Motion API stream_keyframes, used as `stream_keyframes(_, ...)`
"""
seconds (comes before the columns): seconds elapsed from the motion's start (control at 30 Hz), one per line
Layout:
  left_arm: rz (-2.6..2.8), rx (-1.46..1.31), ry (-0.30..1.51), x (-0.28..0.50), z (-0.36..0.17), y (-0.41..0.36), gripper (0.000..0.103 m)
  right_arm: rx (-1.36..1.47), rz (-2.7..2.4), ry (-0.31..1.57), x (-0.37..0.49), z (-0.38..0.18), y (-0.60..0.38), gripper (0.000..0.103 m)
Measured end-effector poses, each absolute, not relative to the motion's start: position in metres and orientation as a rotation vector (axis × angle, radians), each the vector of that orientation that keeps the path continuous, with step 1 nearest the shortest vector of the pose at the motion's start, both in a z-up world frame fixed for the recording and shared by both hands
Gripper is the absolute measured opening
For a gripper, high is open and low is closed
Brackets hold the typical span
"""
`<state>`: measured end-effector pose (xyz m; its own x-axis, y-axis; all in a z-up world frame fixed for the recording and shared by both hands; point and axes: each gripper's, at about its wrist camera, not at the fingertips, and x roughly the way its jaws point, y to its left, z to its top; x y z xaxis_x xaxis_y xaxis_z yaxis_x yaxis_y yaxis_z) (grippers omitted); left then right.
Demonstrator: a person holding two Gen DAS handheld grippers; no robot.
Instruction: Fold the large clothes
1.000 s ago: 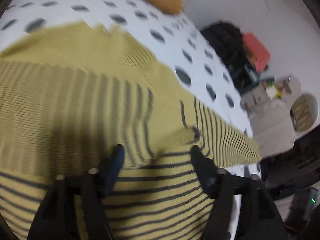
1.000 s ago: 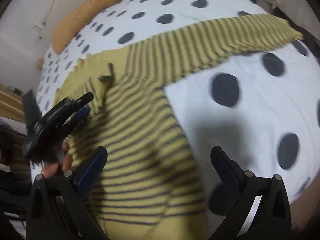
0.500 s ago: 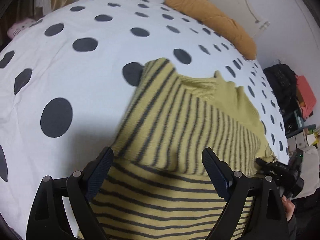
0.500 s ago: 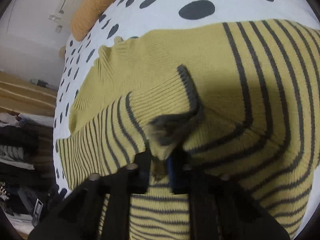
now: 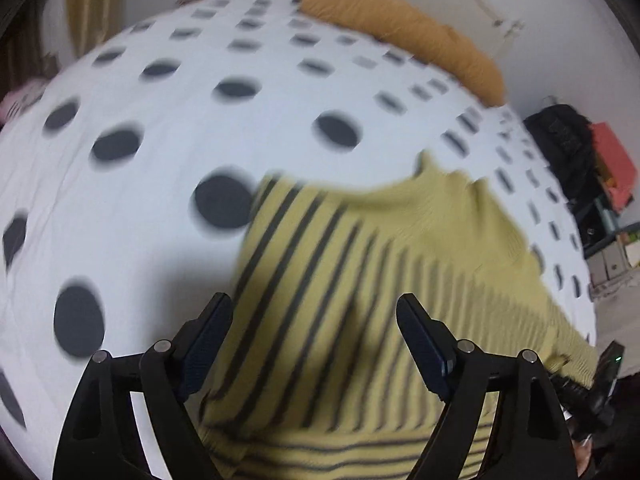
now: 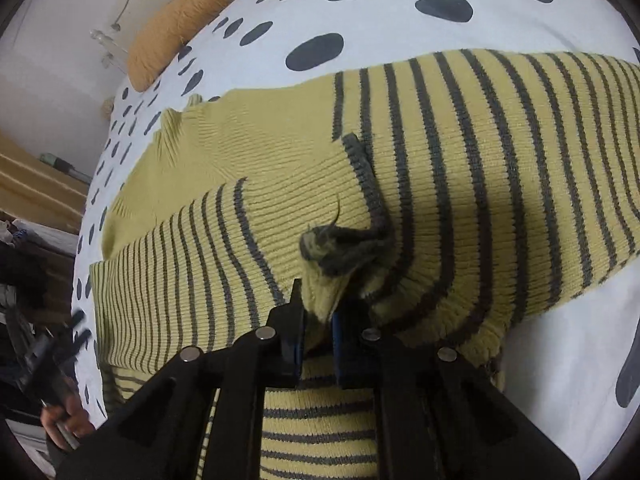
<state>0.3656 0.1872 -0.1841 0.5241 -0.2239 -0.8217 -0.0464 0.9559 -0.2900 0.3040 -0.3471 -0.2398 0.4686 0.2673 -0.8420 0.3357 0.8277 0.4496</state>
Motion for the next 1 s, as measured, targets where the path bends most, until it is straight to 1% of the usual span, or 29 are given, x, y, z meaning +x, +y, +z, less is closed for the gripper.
stream_keyframes(0.03, -0.169, -0.28, 1.002, 0.378, -0.177, 0.178, 0.086, 0.613, -0.047, 1.103, 0.306, -0.238, -0.346, 0.011)
stream_keyframes(0.1, -0.257, -0.229, 1.045, 0.408, -0.177, 0.156, 0.086, 0.587, -0.048, 1.105, 0.309, -0.237, -0.343, 0.011)
stream_keyframes(0.17, -0.308, -0.206, 1.121, 0.441, -0.195, 0.137, 0.082, 0.582, -0.046, 1.102, 0.311, -0.238, -0.341, 0.011)
stream_keyframes(0.2, -0.283, -0.189, 1.161, 0.457, -0.208, 0.133, 0.067, 0.587, -0.044, 1.1, 0.311, -0.239, -0.341, 0.011)
stream_keyframes(0.23, -0.217, -0.159, 1.222, 0.478, -0.228, 0.132, 0.038, 0.595, -0.041, 1.096, 0.31, -0.239, -0.341, 0.011)
stream_keyframes(0.27, -0.145, -0.141, 1.27, 0.493, -0.244, 0.137, 0.022, 0.607, -0.04, 1.094, 0.308, -0.24, -0.342, 0.011)
stream_keyframes(0.3, -0.072, -0.129, 1.303, 0.508, -0.259, 0.148, 0.003, 0.617, -0.038, 1.092, 0.303, -0.24, -0.347, 0.011)
stream_keyframes(0.37, 0.015, -0.201, 1.267, 0.529, -0.26, 0.177, 0.002, 0.627, -0.034, 1.091, 0.299, -0.242, -0.35, 0.011)
stream_keyframes(0.43, 0.284, -0.108, 1.162, 0.538, -0.235, 0.206, 0.0, 0.627, -0.029, 1.09, 0.299, -0.242, -0.351, 0.011)
stream_keyframes(0.47, 0.309, -0.154, 1.097, 0.536, -0.218, 0.224, 0.0, 0.626, -0.026, 1.09, 0.299, -0.242, -0.351, 0.011)
stream_keyframes(0.5, 0.288, -0.217, 1.061, 0.531, -0.205, 0.236, 0.0, 0.627, -0.02, 1.088, 0.3, -0.243, -0.351, 0.011)
stream_keyframes(0.6, 0.138, -0.267, 1.067, 0.505, -0.187, 0.237, 0.0, 0.644, -0.016, 1.079, 0.297, -0.244, -0.355, 0.011)
stream_keyframes(0.67, -0.02, -0.284, 1.111, 0.482, -0.189, 0.216, 0.007, 0.653, -0.019, 1.068, 0.294, -0.244, -0.356, 0.011)
stream_keyframes(0.7, -0.091, -0.296, 1.149, 0.468, -0.197, 0.205, 0.013, 0.652, -0.018, 1.064, 0.292, -0.243, -0.356, 0.011)
stream_keyframes(0.77, -0.1, -0.226, 1.206, 0.448, -0.22, 0.19, 0.013, 0.653, -0.02, 1.058, 0.285, -0.24, -0.36, 0.011)
stream_keyframes(0.8, -0.019, -0.098, 1.212, 0.444, -0.236, 0.186, 0.013, 0.653, -0.027, 1.062, 0.282, -0.238, -0.361, 0.011)
stream_keyframes(0.87, 0.115, 0.059, 1.197, 0.442, -0.259, 0.198, 0.004, 0.65, -0.081, 1.067, 0.274, -0.228, -0.367, 0.013)
stream_keyframes(0.9, 0.167, 0.059, 1.167, 0.439, -0.257, 0.209, 0.003, 0.627, -0.129, 1.078, 0.268, -0.221, -0.372, 0.014)
stream_keyframes(0.97, 0.449, 0.128, 1.126, 0.433, -0.241, 0.233, 0.001, 0.573, -0.208, 1.072, 0.259, -0.206, -0.379, 0.015)
stream_keyframes(1.0, 0.45, 0.047, 1.102, 0.426, -0.228, 0.248, 0.007, 0.542, -0.24, 1.046, 0.253, -0.194, -0.384, 0.018)
